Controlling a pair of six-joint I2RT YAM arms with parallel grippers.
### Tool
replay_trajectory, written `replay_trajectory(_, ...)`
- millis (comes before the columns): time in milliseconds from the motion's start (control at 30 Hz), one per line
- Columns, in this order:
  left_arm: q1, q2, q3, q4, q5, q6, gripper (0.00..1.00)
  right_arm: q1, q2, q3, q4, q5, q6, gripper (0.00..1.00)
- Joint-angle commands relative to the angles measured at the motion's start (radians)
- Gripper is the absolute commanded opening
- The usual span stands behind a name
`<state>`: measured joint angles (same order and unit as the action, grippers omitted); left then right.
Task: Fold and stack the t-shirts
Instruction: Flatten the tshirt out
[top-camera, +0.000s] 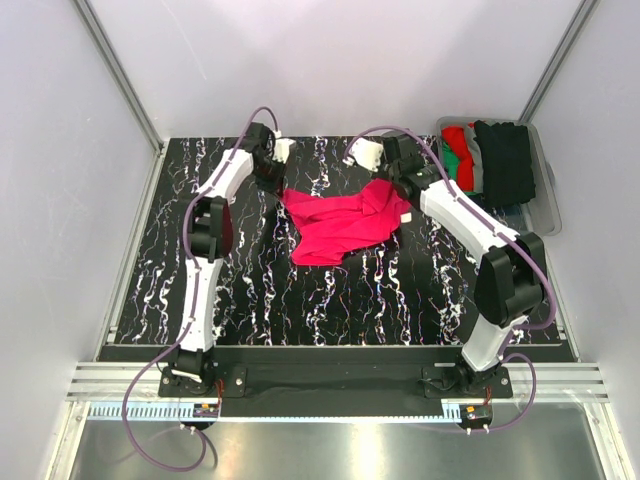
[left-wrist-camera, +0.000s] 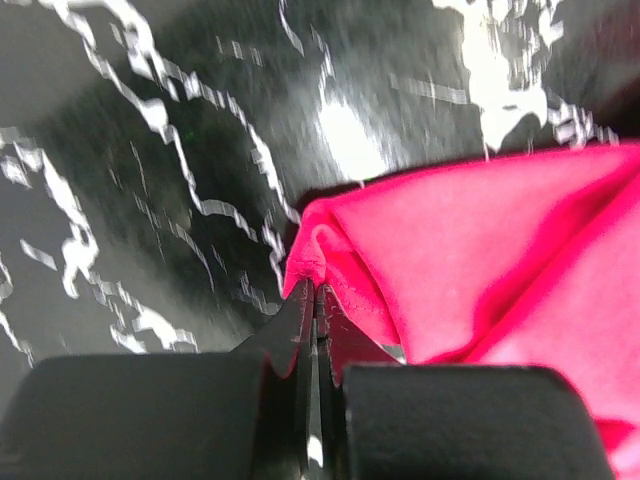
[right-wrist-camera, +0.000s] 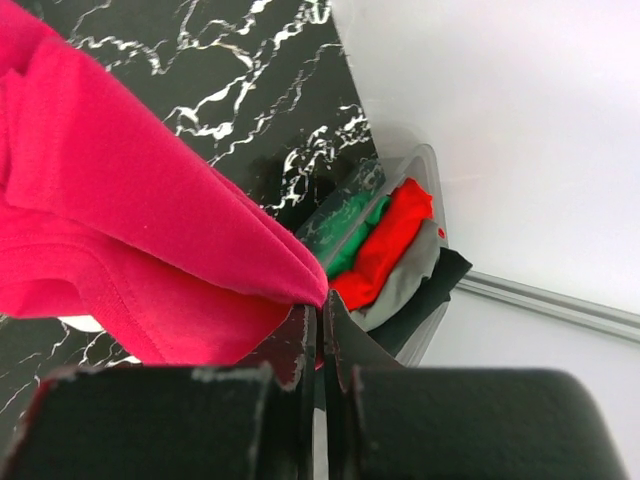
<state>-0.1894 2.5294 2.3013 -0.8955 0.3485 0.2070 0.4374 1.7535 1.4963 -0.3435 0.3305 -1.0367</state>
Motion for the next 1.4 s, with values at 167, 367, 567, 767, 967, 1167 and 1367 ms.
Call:
replay_trajectory(167, 0.021, -0.542, -0.167, -0.013, 0.021, 0.051, 0.00, -0.054, -0.008, 0.212, 0.035, 0.030, 0.147, 0.00)
replay_trajectory(367, 0.021, -0.857, -0.276, -0.048, -0.067, 0.120, 0.00, -0.058, -0.107, 0.245, 0.020, 0.032, 0.236, 0.00)
replay_trajectory(567, 0.021, -1.066, -0.298, -0.102, -0.143, 0.221, 0.00, -0.058, -0.349, 0.213, -0.073, -0.114, 0.441, 0.00)
replay_trajectory(767, 0.019, -1.251, -0.327, -0.167, -0.140, 0.224, 0.00, -0.055, -0.521, 0.269, -0.326, -0.264, 0.613, 0.00)
replay_trajectory(967, 0.018, -1.368, -0.388, -0.169, -0.160, 0.232, 0.00, -0.062, -0.598, 0.276, -0.436, -0.318, 0.639, 0.00)
replay_trajectory(1167, 0.019, -1.344, -0.529, -0.151, -0.261, 0.235, 0.00, -0.062, -0.529, 0.086, -0.257, -0.292, 0.578, 0.00)
replay_trajectory(1367, 0.033, -1.169, -0.628, -0.125, -0.407, 0.267, 0.00, -0.069, -0.254, 0.048, -0.172, -0.326, 0.550, 0.00)
